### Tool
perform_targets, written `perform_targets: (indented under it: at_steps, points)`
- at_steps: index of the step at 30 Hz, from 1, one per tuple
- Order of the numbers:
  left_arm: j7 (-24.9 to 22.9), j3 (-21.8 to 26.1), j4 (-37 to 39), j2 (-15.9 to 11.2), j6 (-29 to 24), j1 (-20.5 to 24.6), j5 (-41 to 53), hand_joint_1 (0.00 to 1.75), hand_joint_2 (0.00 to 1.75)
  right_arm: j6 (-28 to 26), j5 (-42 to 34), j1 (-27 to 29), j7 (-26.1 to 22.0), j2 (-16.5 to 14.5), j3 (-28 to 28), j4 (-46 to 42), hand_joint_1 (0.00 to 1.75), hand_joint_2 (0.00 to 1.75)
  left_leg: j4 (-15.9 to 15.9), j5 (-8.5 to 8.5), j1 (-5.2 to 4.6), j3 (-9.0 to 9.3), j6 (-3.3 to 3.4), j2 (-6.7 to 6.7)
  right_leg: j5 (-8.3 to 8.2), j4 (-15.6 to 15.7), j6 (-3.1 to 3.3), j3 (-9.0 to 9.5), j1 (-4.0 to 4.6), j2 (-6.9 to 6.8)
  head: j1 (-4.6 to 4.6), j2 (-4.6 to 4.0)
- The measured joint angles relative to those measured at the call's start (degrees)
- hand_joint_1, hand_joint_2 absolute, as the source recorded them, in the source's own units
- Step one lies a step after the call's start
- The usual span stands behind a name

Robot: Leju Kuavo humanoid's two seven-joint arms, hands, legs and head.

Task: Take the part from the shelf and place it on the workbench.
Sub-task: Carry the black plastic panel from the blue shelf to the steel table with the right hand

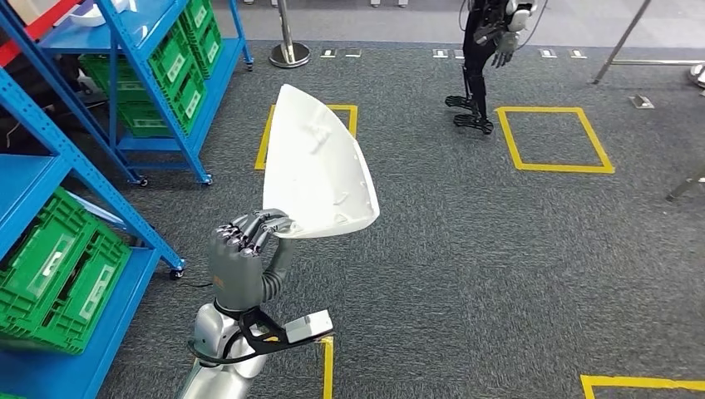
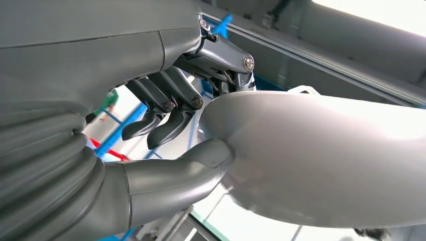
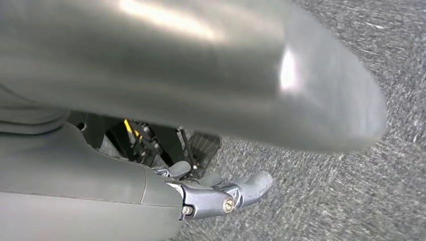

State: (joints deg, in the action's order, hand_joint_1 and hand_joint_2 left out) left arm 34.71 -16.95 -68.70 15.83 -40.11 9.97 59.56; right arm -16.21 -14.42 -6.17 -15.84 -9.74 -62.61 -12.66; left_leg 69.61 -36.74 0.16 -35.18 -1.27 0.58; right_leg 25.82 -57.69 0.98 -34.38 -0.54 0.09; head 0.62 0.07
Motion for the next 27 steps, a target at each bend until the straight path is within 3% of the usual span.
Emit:
perform_targets:
  at_steps: [1,2,3,4,6,8,9,11,13,15,17,18,19,20,22,23,24,26,27]
  points:
    - [0.1,0.6,-0.2,-0.1,0.0,-0.6,0.5,1.75,1.75,0.0,0.0,0.0,0.1,0.0,-0.1,0.0,0.00,0.00,3.3,-1.09,0.05,-1.61,-0.10,-0.24,0.00,0.0,0.03,-0.02,-0.01,0.83,-0.01,0.00]
    - [0.2,1.3,-0.5,-0.1,0.0,-1.1,1.2,1.75,1.75,0.1,0.0,0.1,0.2,-0.1,-0.2,0.0,0.00,0.00,4.8,-1.06,0.11,-2.48,-0.17,-0.30,-0.01,0.0,0.01,-0.01,-0.03,1.71,-0.01,0.00]
    - [0.3,2.0,-0.9,-0.1,0.0,-1.5,1.8,1.75,1.75,0.1,0.0,0.1,0.3,-0.1,-0.2,0.0,0.00,0.00,4.2,0.12,0.20,-2.37,-0.21,-0.37,-0.03,-0.1,-0.04,0.00,-0.06,2.61,-0.01,0.00]
    - [0.1,2.6,-1.3,-0.1,0.0,-1.7,2.4,1.75,1.75,0.1,0.0,0.2,0.3,-0.2,-0.2,0.0,0.00,0.00,1.3,2.22,0.36,-1.22,-0.26,-0.75,-0.04,-0.2,-0.16,0.02,-0.12,3.48,-0.01,0.00]
    - [-0.5,3.3,-1.8,-0.1,0.0,-2.0,3.6,1.75,1.75,0.1,0.0,0.1,0.0,-0.3,-0.4,0.0,0.00,0.00,-6.4,6.00,0.91,1.95,-0.42,-3.87,-0.02,-0.5,-0.66,-0.18,-0.21,5.07,-0.04,0.00]
    - [-1.3,3.9,-2.0,-0.2,0.0,-2.0,4.8,1.75,1.75,0.1,0.0,-0.1,-0.5,-0.3,-0.7,0.0,0.00,0.00,-10.3,7.08,1.23,3.56,-0.28,-6.68,-0.19,-0.7,-1.46,-0.79,-0.28,6.45,-0.07,0.00]
    - [-1.6,4.0,-1.9,-0.1,0.0,-2.0,5.5,1.75,1.75,0.1,0.0,-0.1,-0.7,-0.3,-0.9,0.0,0.00,0.00,-10.5,6.96,1.13,3.64,0.01,-6.83,-0.41,-0.7,-1.91,-1.09,-0.37,7.12,-0.07,0.00]
    - [-2.1,4.3,-1.9,0.0,0.0,-1.9,6.6,1.75,1.75,0.2,0.0,0.0,-1.1,-0.4,-1.4,0.0,0.00,0.00,-10.7,7.24,0.97,3.74,0.88,-5.34,-0.71,-0.6,-2.67,-1.45,-0.67,7.88,-0.06,0.00]
    - [-2.3,4.4,-1.9,0.1,0.0,-1.7,7.1,1.75,1.75,0.2,0.0,0.0,-1.3,-0.5,-1.8,0.0,0.00,0.00,-11.1,7.54,0.94,3.97,1.78,-3.52,0.77,-3.2,-3.04,-2.79,-0.46,5.14,0.28,0.00]
    - [-2.3,4.5,-1.8,0.1,0.0,-1.6,7.2,1.75,1.75,0.2,0.0,-0.2,-1.3,-0.5,-2.0,0.0,0.00,0.00,-11.3,7.58,0.64,3.99,2.35,-1.61,4.28,-10.1,-3.19,-6.16,-0.22,1.46,0.64,0.00]
    - [-2.2,4.5,-1.4,0.1,0.0,-1.5,7.3,1.75,1.75,0.2,0.0,-0.2,-1.2,-0.6,-2.1,0.0,0.00,0.00,-11.3,7.49,0.33,3.91,2.57,0.38,6.71,-16.6,-3.27,-9.19,-0.24,0.51,0.66,0.00]
    - [-2.2,4.5,-1.2,0.1,0.0,-1.3,7.3,1.75,1.75,0.3,0.0,-0.1,-1.1,-0.6,-2.3,0.0,0.00,0.00,-11.3,7.44,0.23,3.91,2.62,1.32,6.55,-17.3,-3.22,-9.32,-0.25,0.38,0.66,0.00]
    - [-2.1,4.5,-1.1,0.1,0.0,-1.1,7.4,1.75,1.75,0.2,0.0,-0.1,-1.0,-0.6,-2.4,0.0,0.00,0.00,-11.3,7.39,0.15,3.93,2.63,2.13,5.42,-15.5,-3.10,-8.18,-0.23,0.18,0.66,0.00]
    - [-2.2,4.5,-0.9,0.2,0.0,-0.9,7.4,1.75,1.75,0.2,0.0,-0.1,-0.9,-0.6,-2.5,0.0,0.00,0.00,-11.3,7.34,0.09,3.99,2.58,2.84,3.75,-11.7,-2.87,-5.96,-0.14,-0.42,0.66,0.00]
    - [-2.2,4.5,-0.8,0.3,0.0,-0.3,7.5,1.75,1.75,0.1,0.0,-0.2,-0.8,-0.6,-2.7,0.0,0.00,0.00,-11.2,7.12,-0.17,4.13,2.24,4.01,1.31,-3.8,-2.15,-1.44,0.38,-2.87,0.63,0.00]
    - [-2.2,4.6,-0.7,0.3,0.0,-0.1,7.5,1.75,1.75,0.1,0.0,-0.3,-0.7,-0.6,-2.8,0.0,0.00,0.00,-11.1,6.99,-0.29,4.20,1.99,4.50,0.82,-1.5,-1.81,-0.21,0.68,-3.70,0.59,0.00]
    - [-2.2,4.6,-0.6,0.3,0.0,0.1,7.5,1.75,1.75,0.2,0.0,-0.3,-0.7,-0.6,-2.8,0.0,0.00,0.00,-11.1,6.89,-0.37,4.28,1.71,4.97,0.78,-0.6,-1.53,0.14,0.93,-3.99,0.55,0.00]
    - [-2.3,4.6,-0.5,0.4,0.0,0.3,7.5,1.75,1.75,0.2,0.0,-0.2,-0.6,-0.6,-3.0,0.0,0.00,0.00,-11.2,6.69,-0.31,4.41,1.13,5.63,0.53,-0.4,-1.03,0.03,0.88,-2.74,0.51,0.00]
    - [-2.3,4.6,-0.5,0.4,0.0,0.4,7.5,1.75,1.75,0.2,0.0,-0.1,-0.5,-0.6,-3.1,0.0,0.00,0.00,-10.7,6.27,-0.22,4.31,0.85,5.04,0.39,-0.3,-0.74,0.09,0.70,-2.17,0.49,0.00]
